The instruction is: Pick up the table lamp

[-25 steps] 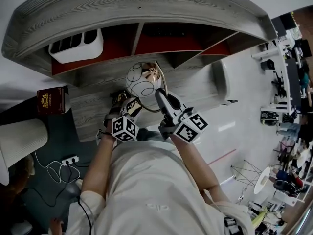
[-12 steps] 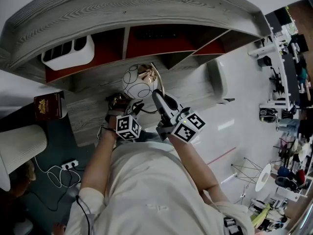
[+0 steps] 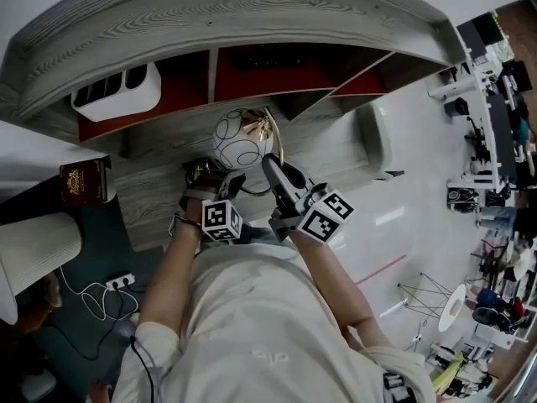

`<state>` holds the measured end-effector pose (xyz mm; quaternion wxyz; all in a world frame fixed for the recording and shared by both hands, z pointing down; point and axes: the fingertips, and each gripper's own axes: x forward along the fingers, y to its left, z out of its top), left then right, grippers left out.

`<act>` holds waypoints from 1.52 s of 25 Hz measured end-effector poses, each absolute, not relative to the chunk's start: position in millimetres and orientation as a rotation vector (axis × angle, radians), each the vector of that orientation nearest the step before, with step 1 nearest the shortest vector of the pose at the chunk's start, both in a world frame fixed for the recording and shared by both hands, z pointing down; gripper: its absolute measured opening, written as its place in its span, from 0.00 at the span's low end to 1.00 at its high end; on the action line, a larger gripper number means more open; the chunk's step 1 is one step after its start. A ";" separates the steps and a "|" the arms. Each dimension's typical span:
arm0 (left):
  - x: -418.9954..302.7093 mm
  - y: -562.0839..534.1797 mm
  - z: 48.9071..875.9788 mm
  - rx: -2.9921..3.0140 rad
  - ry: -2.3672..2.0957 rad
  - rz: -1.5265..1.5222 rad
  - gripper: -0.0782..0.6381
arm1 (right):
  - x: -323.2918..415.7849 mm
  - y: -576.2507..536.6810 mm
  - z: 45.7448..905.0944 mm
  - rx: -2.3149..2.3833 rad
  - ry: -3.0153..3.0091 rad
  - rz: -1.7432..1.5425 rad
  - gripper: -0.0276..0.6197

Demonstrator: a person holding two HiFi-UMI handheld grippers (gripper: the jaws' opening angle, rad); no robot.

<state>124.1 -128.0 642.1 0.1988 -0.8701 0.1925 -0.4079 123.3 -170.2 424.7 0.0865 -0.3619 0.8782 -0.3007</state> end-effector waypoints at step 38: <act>-10.5 -85.1 622.9 -2.277 0.635 -1.451 0.17 | 34.4 -149.9 421.1 -0.621 2.466 -1.163 0.09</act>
